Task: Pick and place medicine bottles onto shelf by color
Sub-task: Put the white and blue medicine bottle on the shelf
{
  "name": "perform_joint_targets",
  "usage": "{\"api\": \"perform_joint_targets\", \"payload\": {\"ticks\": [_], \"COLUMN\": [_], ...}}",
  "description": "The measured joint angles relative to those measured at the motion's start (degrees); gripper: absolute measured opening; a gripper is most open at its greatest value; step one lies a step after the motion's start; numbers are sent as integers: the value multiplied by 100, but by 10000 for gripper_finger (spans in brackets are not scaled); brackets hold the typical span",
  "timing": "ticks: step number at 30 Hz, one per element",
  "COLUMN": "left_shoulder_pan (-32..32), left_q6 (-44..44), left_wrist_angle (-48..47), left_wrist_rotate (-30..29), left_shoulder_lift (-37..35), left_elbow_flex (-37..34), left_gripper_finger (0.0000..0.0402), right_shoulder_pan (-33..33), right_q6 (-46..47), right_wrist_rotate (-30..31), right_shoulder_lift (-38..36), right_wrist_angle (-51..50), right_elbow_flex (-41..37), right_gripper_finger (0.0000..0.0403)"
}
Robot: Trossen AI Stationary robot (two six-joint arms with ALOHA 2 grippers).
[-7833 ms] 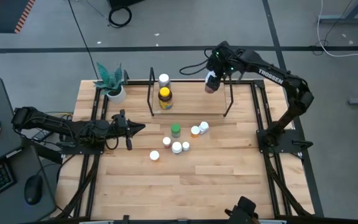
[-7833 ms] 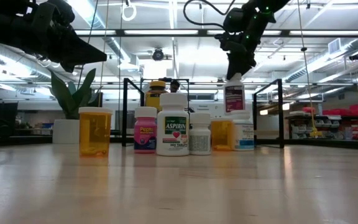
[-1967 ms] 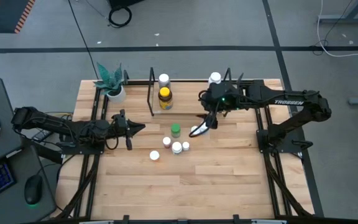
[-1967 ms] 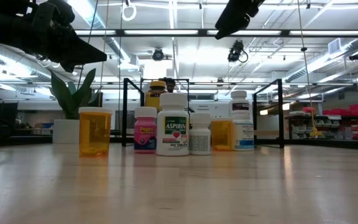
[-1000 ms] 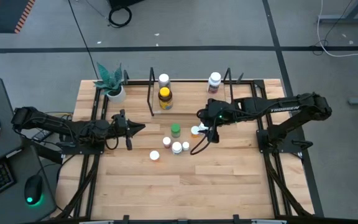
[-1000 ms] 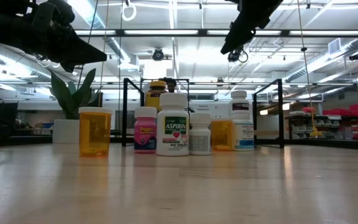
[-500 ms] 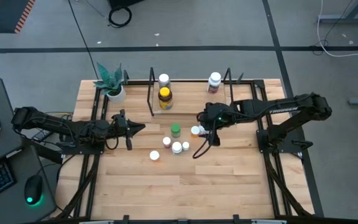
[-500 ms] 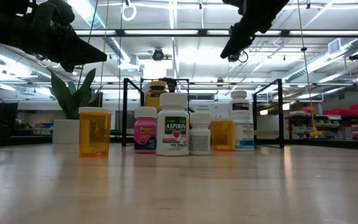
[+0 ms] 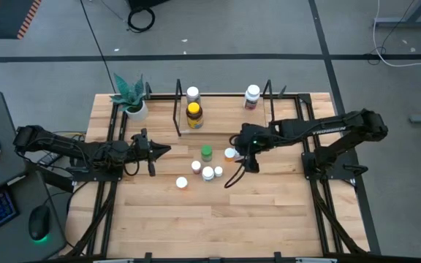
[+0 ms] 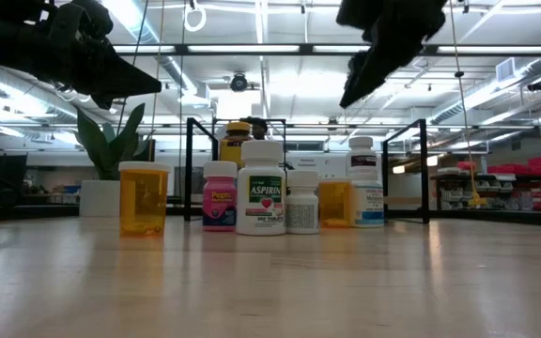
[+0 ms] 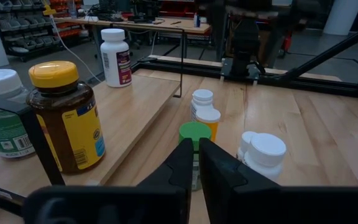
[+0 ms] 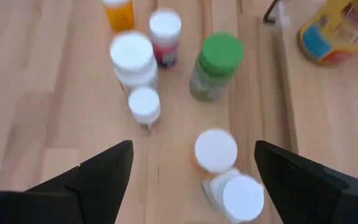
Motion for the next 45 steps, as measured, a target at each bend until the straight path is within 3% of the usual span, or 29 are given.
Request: {"api": "perform_joint_targets", "payload": {"ticks": [9,21,28,38,45], "left_shoulder_pan": [1,1,-1,-1,-1], "left_q6": [0,-2,-3,-4,-3], "left_wrist_angle": [0,2,2,2,2], "left_wrist_rotate": [0,0,0,0,0], "left_shoulder_lift": [-1,1,1,1,1], "left_elbow_flex": [0,0,0,0,0], "left_gripper_finger": [25,35,27,35,26], "right_shoulder_pan": [-345,-914,-1118,-1140,-1151], "right_q6": [-399,-885,-1010,-1005,-1030], "right_wrist_rotate": [-38,-355,-710,-736,-710], "right_shoulder_lift": [788,831,1055,1099,1098], "right_wrist_angle": [-267,-410,-333,-291,-68], "right_elbow_flex": [-1,1,3,-47,-345], "right_gripper_finger": [312,283,281,306,297]}}
